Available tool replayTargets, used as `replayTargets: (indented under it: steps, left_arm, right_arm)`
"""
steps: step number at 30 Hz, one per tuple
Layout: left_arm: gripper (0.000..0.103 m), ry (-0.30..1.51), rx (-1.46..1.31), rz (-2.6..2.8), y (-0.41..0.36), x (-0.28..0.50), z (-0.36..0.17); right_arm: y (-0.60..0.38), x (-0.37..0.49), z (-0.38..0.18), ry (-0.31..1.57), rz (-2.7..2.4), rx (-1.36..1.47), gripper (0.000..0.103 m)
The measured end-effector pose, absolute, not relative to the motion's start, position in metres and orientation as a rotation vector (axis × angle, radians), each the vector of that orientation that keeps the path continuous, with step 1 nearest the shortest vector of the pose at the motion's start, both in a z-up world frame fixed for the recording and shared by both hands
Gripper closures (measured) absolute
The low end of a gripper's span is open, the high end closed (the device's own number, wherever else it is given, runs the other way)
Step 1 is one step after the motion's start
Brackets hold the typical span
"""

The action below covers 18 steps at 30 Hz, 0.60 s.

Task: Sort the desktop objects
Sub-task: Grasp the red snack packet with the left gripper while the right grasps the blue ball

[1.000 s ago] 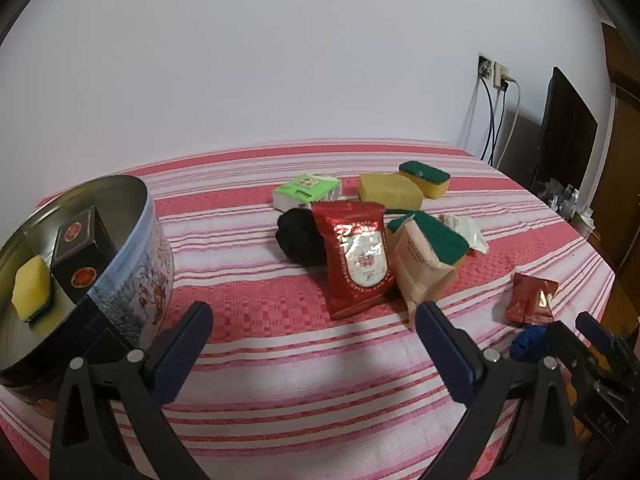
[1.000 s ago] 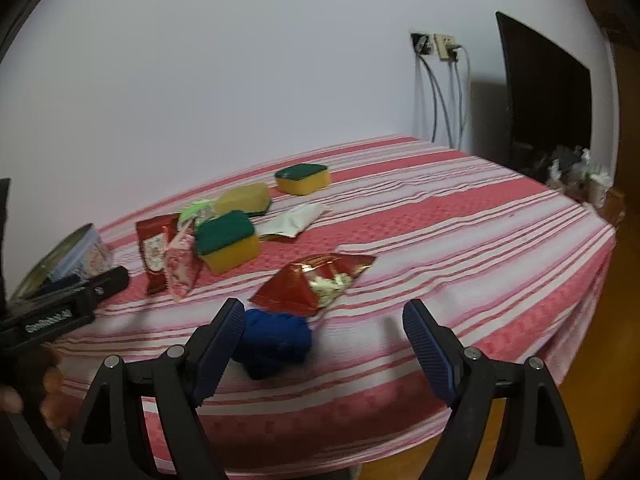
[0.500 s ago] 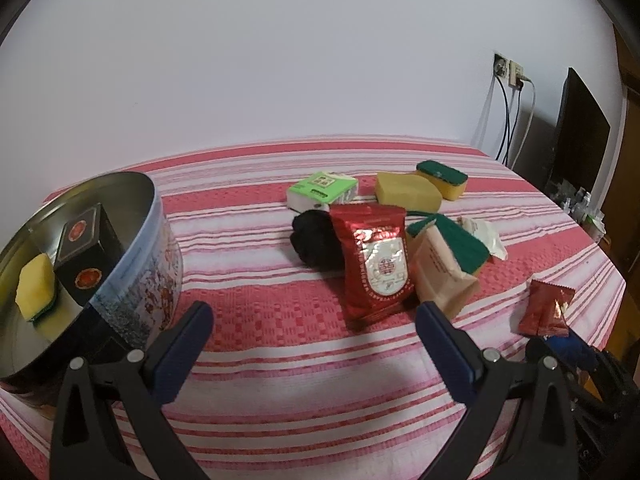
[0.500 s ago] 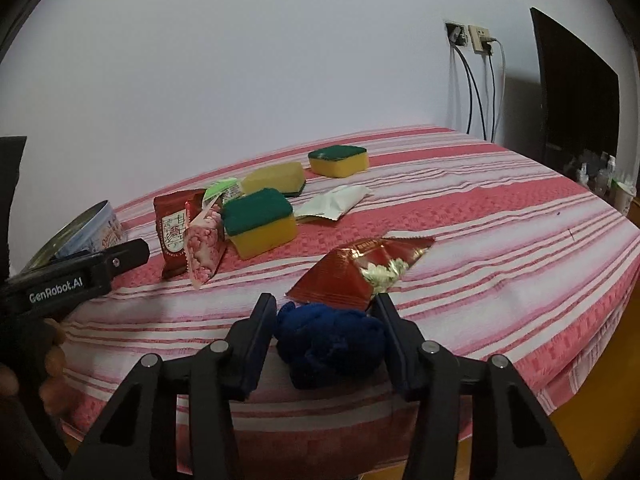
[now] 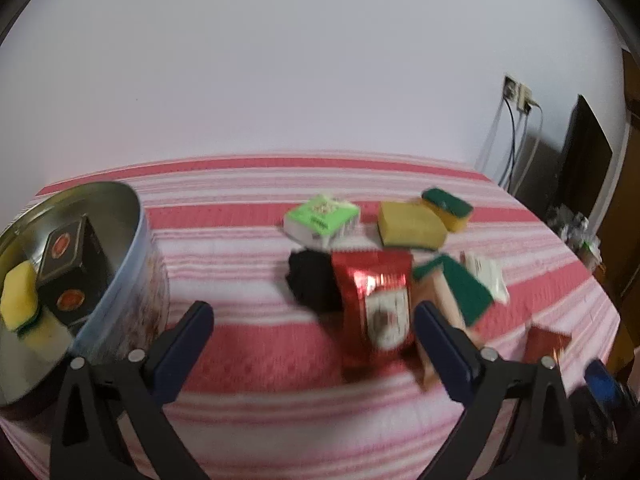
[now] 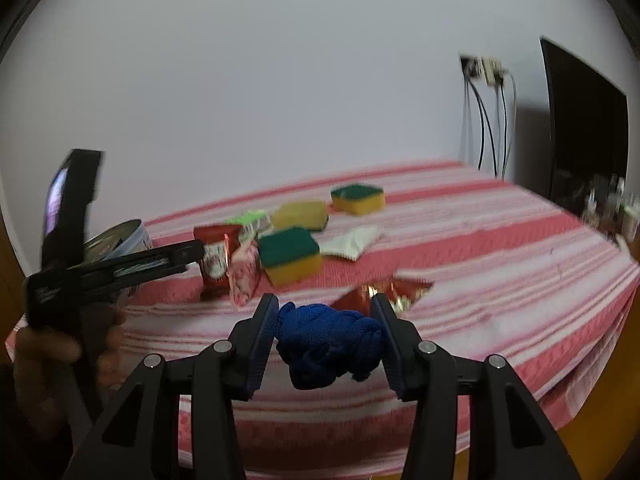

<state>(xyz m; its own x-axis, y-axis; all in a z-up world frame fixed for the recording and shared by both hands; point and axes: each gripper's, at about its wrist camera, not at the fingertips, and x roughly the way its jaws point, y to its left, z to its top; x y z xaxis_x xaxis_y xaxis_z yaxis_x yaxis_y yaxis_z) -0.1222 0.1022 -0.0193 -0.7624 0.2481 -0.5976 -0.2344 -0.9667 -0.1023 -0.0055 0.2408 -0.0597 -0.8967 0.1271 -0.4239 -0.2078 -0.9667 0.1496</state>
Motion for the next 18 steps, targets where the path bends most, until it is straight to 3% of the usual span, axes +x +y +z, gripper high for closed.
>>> replayTargets:
  steps: [3,8,11,15,18]
  left_arm:
    - [0.014,-0.083,-1.037,2.638,0.114,-0.142,-0.026]
    - [0.015,-0.110,-1.172,2.616,0.126,-0.160,-0.039]
    - [0.022,-0.072,-1.267,2.600,0.133,-0.168,-0.048]
    - [0.050,-0.120,-1.243,2.601,0.128,-0.166,-0.047]
    - [0.057,-0.166,-1.230,2.573,0.119,-0.161,-0.047]
  right_arm:
    - [0.238,-0.006,-0.059,0.255,2.891,-0.620,0.053]
    - [0.244,-0.004,-0.062,0.284,2.878,-0.638,0.053]
    - [0.249,-0.004,-0.063,0.293,2.868,-0.641,0.053]
    - [0.251,-0.005,-0.065,0.304,2.856,-0.659,0.053]
    - [0.254,-0.006,-0.067,0.313,2.842,-0.670,0.053]
